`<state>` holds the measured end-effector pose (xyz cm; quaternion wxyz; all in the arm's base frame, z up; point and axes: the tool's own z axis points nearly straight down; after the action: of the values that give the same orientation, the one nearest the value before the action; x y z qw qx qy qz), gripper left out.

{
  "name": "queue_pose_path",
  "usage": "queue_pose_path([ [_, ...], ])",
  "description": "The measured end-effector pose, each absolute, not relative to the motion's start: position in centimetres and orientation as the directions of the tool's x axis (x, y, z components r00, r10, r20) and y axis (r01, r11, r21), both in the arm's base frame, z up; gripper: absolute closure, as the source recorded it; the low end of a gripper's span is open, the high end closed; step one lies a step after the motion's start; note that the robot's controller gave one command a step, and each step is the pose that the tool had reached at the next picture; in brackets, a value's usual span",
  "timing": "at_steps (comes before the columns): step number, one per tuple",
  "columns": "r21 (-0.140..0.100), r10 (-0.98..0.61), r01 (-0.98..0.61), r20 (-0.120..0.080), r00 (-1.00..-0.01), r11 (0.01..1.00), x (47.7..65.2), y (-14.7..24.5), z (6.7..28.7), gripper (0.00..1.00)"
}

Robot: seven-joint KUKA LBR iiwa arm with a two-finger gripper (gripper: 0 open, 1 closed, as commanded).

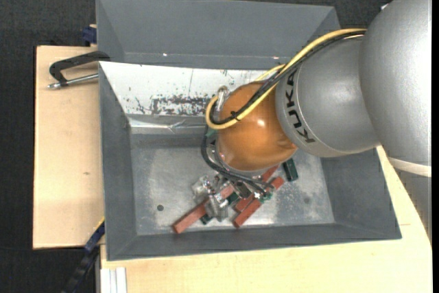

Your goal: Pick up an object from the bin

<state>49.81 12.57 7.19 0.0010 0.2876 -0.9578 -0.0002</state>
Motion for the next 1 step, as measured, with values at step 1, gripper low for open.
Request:
queue_pose_path([
  [1, 0.001, -0.551, -0.551, 0.001, -0.835, 0.835, 49.82, 12.57, 7.18, 1.0],
])
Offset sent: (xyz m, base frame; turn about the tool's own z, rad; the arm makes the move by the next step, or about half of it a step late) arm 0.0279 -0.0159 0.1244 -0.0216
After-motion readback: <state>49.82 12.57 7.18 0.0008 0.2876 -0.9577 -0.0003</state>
